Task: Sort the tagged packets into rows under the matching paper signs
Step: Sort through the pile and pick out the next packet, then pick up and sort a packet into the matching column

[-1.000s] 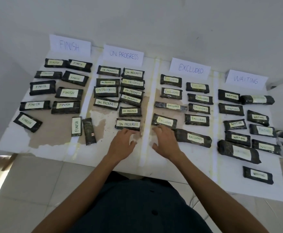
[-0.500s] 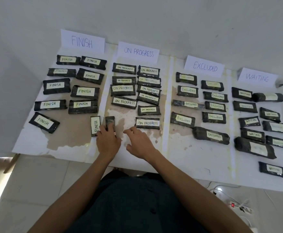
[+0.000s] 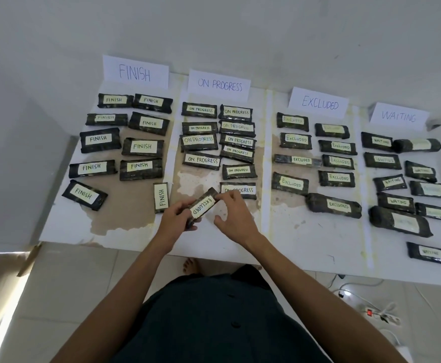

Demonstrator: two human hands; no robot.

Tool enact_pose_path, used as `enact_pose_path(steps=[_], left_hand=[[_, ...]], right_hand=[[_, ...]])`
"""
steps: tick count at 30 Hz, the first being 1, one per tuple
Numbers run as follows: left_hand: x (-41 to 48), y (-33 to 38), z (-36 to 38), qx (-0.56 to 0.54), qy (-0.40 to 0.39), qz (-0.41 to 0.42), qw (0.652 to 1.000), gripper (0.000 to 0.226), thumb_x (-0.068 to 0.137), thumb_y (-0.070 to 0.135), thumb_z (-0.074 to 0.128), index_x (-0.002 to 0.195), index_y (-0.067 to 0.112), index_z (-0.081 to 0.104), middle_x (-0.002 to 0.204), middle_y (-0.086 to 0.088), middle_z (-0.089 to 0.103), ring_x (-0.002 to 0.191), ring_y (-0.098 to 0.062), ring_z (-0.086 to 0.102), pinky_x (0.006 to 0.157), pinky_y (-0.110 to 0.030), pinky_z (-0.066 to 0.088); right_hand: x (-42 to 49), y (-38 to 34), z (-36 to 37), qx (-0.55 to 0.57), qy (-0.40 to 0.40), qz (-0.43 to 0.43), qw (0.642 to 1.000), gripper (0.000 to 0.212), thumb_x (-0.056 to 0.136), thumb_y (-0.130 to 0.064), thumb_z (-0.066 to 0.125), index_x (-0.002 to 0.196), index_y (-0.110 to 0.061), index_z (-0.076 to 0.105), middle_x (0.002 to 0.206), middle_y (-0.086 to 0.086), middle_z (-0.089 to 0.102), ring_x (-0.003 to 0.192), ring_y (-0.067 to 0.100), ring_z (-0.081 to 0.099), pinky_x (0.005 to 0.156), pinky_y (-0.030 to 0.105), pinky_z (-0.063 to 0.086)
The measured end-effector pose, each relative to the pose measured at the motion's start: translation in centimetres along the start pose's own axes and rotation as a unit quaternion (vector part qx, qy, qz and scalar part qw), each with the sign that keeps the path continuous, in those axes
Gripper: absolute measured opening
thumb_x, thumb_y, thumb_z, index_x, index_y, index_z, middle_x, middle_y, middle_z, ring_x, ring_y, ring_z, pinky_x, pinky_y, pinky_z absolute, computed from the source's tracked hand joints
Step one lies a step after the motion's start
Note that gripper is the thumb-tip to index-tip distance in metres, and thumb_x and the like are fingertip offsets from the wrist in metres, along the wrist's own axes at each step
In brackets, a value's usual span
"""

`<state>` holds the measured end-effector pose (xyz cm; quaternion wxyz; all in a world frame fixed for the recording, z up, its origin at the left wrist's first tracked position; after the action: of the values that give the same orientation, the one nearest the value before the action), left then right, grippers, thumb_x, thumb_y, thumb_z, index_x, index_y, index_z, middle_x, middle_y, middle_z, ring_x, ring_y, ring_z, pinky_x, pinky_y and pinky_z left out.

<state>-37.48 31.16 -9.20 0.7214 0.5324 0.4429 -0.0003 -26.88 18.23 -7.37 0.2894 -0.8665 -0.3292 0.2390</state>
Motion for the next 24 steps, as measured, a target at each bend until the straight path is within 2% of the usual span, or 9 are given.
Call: enact_pose_path(steps=[3, 6, 9, 11, 14, 17, 18, 21, 24], left_hand=[[0.0, 0.1, 0.1, 0.024, 0.002, -0.010, 1.000, 0.032, 0.086, -0.005, 0.048, 0.106, 0.015, 0.063, 0.106, -0.015, 0.065, 0.082, -0.020, 0.063, 0.063, -0.025, 0.054], [-0.2, 0.3, 0.5, 0.055, -0.019, -0.020, 0.998, 0.036, 0.082, -0.007, 0.053, 0.110, 0.015, 0.060, 0.102, -0.011, 0.065, 0.084, -0.018, 0.062, 0.062, -0.022, 0.053], [-0.6, 0.4, 1.5, 0.052, -0.059, -0.050, 0.996, 0.040, 0.080, -0.005, 0.062, 0.114, 0.017, 0.056, 0.097, -0.007, 0.065, 0.087, -0.020, 0.065, 0.064, -0.028, 0.055], [-0.9, 0.2, 2.2, 0.036, -0.072, -0.053, 0.995, 0.044, 0.079, -0.005, 0.066, 0.116, 0.015, 0.053, 0.096, -0.009, 0.062, 0.085, -0.023, 0.066, 0.063, -0.032, 0.058], [-1.0, 0.0, 2.9, 0.021, -0.070, -0.043, 0.996, 0.044, 0.078, -0.004, 0.068, 0.116, 0.013, 0.052, 0.098, -0.012, 0.060, 0.084, -0.027, 0.067, 0.063, -0.032, 0.059], [-0.8, 0.0, 3.2, 0.087, -0.069, 0.003, 0.994, 0.039, 0.081, -0.001, 0.065, 0.116, 0.014, 0.057, 0.100, -0.010, 0.063, 0.088, -0.025, 0.064, 0.068, -0.031, 0.058], [-0.8, 0.0, 3.2, 0.112, -0.078, 0.019, 0.991, 0.038, 0.082, 0.000, 0.063, 0.116, 0.015, 0.058, 0.099, -0.008, 0.063, 0.087, -0.023, 0.063, 0.070, -0.031, 0.056], [-0.8, 0.3, 3.6, 0.129, -0.112, 0.024, 0.985, 0.036, 0.083, -0.003, 0.059, 0.113, 0.017, 0.059, 0.096, -0.004, 0.063, 0.088, -0.021, 0.062, 0.072, -0.027, 0.055], [-0.6, 0.5, 4.6, 0.102, -0.116, -0.014, 0.988, 0.039, 0.083, -0.004, 0.057, 0.114, 0.019, 0.055, 0.095, -0.007, 0.064, 0.090, -0.024, 0.065, 0.075, -0.031, 0.057]], right_hand=[[0.1, 0.0, -0.2, 0.051, 0.035, 0.049, 0.997, 0.047, 0.079, -0.015, 0.068, 0.122, -0.013, 0.050, 0.114, 0.003, 0.047, 0.094, 0.011, 0.049, 0.083, 0.022, 0.049], [0.1, -0.3, -0.4, 0.175, 0.051, 0.140, 0.973, 0.042, 0.082, -0.013, 0.068, 0.119, -0.014, 0.048, 0.098, -0.001, 0.056, 0.079, 0.011, 0.057, 0.061, 0.007, 0.044], [-0.2, -0.6, 0.2, 0.260, 0.096, 0.194, 0.941, 0.054, 0.082, -0.009, 0.069, 0.127, -0.015, 0.040, 0.104, -0.002, 0.056, 0.073, 0.001, 0.060, 0.052, 0.005, 0.044], [-0.4, -0.9, 0.5, 0.275, 0.116, 0.211, 0.931, 0.049, 0.083, -0.009, 0.068, 0.125, -0.015, 0.043, 0.109, 0.001, 0.058, 0.073, 0.000, 0.060, 0.052, 0.007, 0.046], [-0.6, -1.3, 1.2, 0.236, 0.086, 0.193, 0.949, 0.036, 0.083, -0.012, 0.067, 0.116, -0.013, 0.056, 0.110, 0.004, 0.065, 0.075, 0.004, 0.060, 0.059, 0.011, 0.049], [-0.7, -1.5, 1.5, 0.191, 0.058, 0.160, 0.967, 0.038, 0.080, -0.017, 0.071, 0.116, -0.013, 0.060, 0.107, 0.007, 0.065, 0.085, 0.020, 0.063, 0.071, 0.036, 0.057], [-0.6, -1.4, 1.4, 0.167, 0.052, 0.148, 0.973, 0.040, 0.078, -0.019, 0.072, 0.116, -0.013, 0.061, 0.106, 0.009, 0.064, 0.088, 0.022, 0.062, 0.072, 0.038, 0.057], [-0.3, -0.6, 0.8, 0.071, 0.012, 0.128, 0.989, 0.047, 0.080, -0.021, 0.071, 0.125, -0.014, 0.057, 0.110, 0.009, 0.051, 0.099, 0.022, 0.053, 0.081, 0.030, 0.048], [-0.3, 0.5, 0.3, 0.020, -0.014, 0.129, 0.991, 0.051, 0.079, -0.022, 0.069, 0.127, -0.016, 0.052, 0.108, 0.006, 0.041, 0.100, 0.025, 0.050, 0.084, 0.039, 0.052]])
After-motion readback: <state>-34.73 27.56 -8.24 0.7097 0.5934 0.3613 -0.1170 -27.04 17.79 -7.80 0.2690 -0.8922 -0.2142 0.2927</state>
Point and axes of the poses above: each hand's wrist, its own x-axis towards the middle knuckle, its own z-axis out of the palm, y = z × x, the point moved 2 cm from there along x, towards the middle knuckle
